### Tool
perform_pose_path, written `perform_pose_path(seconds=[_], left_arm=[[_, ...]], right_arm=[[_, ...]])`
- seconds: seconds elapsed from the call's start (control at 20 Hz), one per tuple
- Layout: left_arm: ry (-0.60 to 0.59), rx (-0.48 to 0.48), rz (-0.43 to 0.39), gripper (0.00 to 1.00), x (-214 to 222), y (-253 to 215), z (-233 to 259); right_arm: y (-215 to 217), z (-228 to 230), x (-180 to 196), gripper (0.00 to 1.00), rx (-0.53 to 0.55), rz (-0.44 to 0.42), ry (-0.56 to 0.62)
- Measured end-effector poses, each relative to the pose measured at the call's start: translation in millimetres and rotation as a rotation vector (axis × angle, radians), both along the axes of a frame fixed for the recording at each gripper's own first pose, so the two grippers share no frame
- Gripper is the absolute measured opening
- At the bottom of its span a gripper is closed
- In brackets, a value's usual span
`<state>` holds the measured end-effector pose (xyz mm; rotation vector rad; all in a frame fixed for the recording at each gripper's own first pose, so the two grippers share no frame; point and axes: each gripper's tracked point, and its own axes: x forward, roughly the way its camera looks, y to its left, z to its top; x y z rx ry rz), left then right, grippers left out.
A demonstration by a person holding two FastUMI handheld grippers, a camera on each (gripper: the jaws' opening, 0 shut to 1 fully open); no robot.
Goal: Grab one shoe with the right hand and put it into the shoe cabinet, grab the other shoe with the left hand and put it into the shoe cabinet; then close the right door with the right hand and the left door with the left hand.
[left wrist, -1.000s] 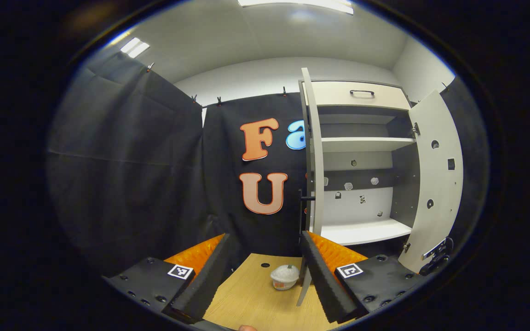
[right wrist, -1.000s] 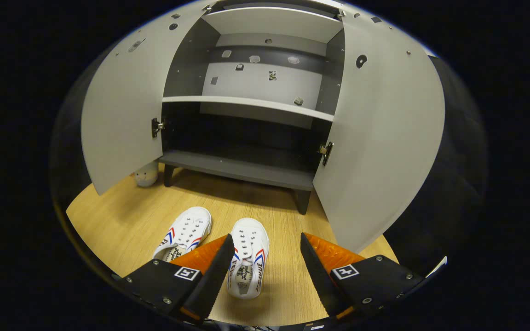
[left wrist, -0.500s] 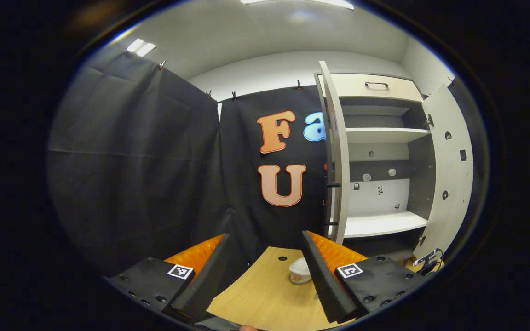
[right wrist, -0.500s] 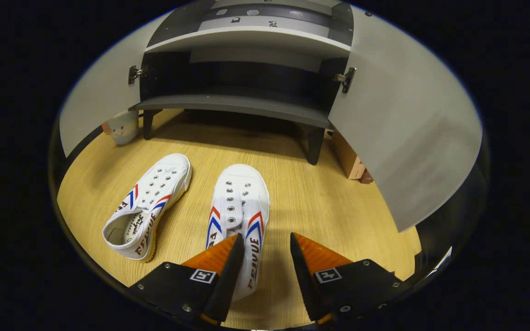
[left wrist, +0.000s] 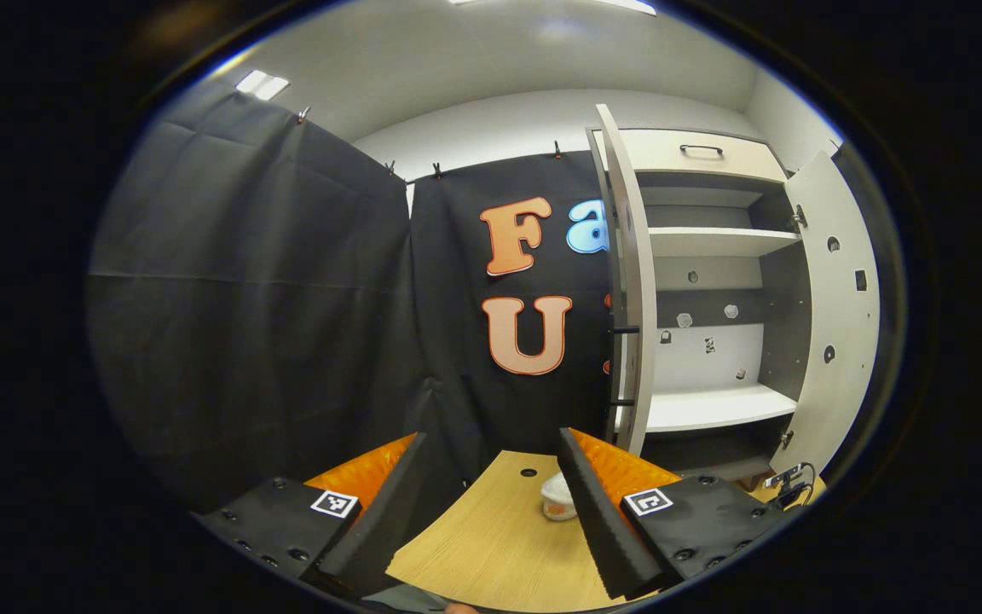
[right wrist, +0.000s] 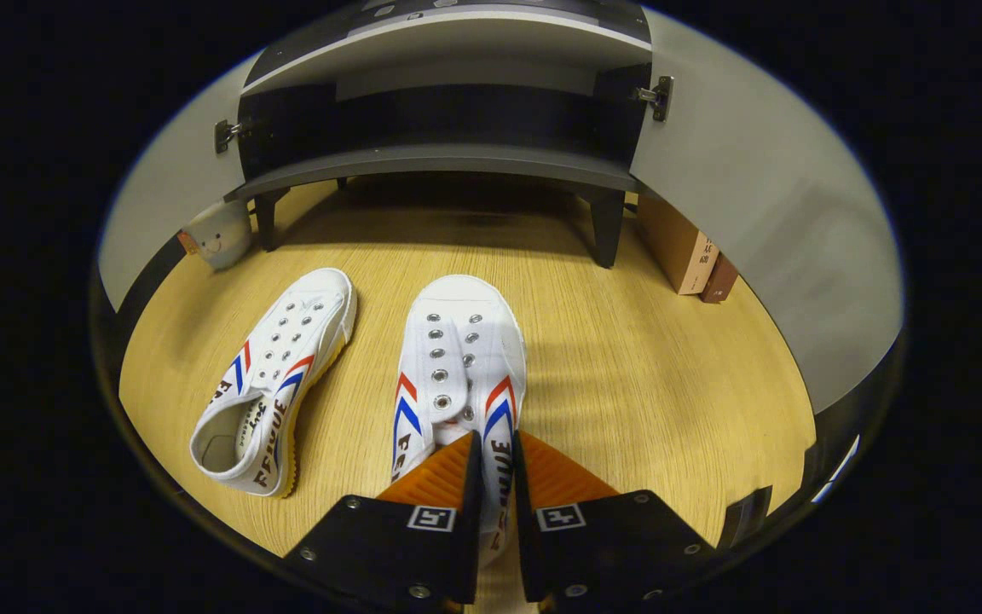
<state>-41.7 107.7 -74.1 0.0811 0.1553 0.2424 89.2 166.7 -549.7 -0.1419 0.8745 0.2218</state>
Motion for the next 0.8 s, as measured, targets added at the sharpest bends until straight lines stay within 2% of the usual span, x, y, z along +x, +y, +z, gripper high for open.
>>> perform_pose_path(seconds=[0.05,0.15,0.3,0.6,0.8], left_arm=[[0.0,0.002,-0.001,0.97,-1,1,1],[-0.002,0.007,0.0,0.98,-1,3,2],[-0.009,0.01,-0.002,0.98,-5,5,4],[-0.042,-0.006,-0.019,0.98,-8,3,12],[-0.048,-0.006,-0.046,0.98,-7,-1,14]], right_arm=[[-3,2,2,0.1,-0.016,-0.01,-0.015],[-4,13,3,0.0,0.011,-0.045,-0.02],[-4,36,1,0.0,0.062,-0.1,-0.027],[5,81,-6,0.0,0.071,-0.101,-0.091],[14,116,-12,0.0,0.127,-0.139,-0.067]])
